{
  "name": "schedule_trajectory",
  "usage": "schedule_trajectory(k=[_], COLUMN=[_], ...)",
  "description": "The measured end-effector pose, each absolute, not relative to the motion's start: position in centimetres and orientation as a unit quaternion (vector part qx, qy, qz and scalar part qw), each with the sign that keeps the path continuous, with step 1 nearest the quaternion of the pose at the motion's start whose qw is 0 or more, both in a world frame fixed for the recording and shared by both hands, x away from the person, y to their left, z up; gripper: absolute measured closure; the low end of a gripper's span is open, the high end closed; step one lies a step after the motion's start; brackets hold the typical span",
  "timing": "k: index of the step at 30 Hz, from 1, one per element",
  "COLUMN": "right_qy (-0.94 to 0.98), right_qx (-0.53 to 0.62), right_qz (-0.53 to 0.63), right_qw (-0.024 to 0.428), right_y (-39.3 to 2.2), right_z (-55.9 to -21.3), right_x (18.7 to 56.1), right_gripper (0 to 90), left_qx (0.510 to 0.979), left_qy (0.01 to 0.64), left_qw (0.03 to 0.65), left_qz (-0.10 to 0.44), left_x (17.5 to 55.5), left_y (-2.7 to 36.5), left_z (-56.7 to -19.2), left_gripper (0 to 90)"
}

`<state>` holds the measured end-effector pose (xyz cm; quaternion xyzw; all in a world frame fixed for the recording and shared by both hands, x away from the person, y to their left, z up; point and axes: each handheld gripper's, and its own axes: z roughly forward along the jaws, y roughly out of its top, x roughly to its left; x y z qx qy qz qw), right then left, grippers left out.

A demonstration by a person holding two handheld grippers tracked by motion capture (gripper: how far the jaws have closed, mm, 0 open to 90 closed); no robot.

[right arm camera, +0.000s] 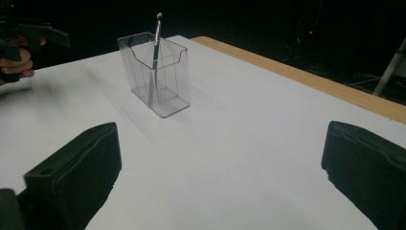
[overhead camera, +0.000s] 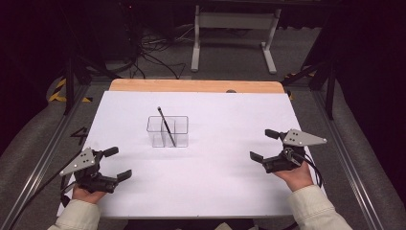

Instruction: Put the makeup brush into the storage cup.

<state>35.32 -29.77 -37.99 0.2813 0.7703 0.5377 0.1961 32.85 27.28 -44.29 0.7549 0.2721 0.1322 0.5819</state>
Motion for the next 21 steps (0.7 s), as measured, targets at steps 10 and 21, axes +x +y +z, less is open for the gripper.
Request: schedule_trajectory(k=[10, 21], right_qy=[0.774, 0.773], right_qx=[0.274, 0.288], right_qz=[0.531, 0.527], right_qw=[0.208, 0.205], right_y=[-29.8, -29.9], right_z=[-40.8, -43.9], right_x=[34.2, 33.5], right_gripper=[0.7, 0.7], left_qx=[0.757, 0.747], left_qy=[0.275, 0.284], left_qw=[0.578, 0.585], left_qz=[0.128, 0.134], left_x=[32.9, 32.8], left_y=[27.6, 27.8], left_z=[-44.6, -45.2], left_gripper=[0.4, 0.6])
